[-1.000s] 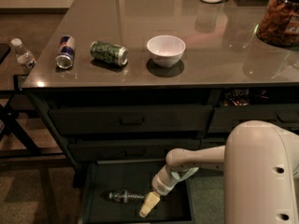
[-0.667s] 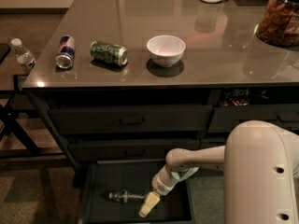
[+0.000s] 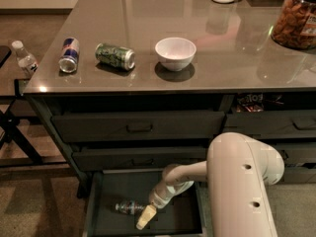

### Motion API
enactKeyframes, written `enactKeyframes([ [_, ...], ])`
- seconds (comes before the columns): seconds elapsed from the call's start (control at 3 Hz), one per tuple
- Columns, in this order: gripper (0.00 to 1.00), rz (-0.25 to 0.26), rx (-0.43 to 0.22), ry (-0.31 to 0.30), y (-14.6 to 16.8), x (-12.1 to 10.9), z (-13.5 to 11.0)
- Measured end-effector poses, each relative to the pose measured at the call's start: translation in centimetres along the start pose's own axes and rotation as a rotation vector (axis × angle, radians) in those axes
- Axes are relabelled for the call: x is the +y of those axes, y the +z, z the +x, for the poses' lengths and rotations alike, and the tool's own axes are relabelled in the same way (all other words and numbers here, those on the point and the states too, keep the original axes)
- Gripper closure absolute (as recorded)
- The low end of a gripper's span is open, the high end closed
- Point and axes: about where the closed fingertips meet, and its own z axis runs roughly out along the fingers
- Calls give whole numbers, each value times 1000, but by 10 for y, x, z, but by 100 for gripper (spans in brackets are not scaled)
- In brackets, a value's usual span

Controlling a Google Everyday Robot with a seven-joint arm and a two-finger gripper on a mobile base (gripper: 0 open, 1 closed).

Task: Pick water bottle from bottom drawer and place on counter

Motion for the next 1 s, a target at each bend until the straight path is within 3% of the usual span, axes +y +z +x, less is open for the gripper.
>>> enactKeyframes([
  [0.67,0,-16,-25,9,14,0,-2],
  [1.0,0,-35,-65,29,38,-7,-13],
])
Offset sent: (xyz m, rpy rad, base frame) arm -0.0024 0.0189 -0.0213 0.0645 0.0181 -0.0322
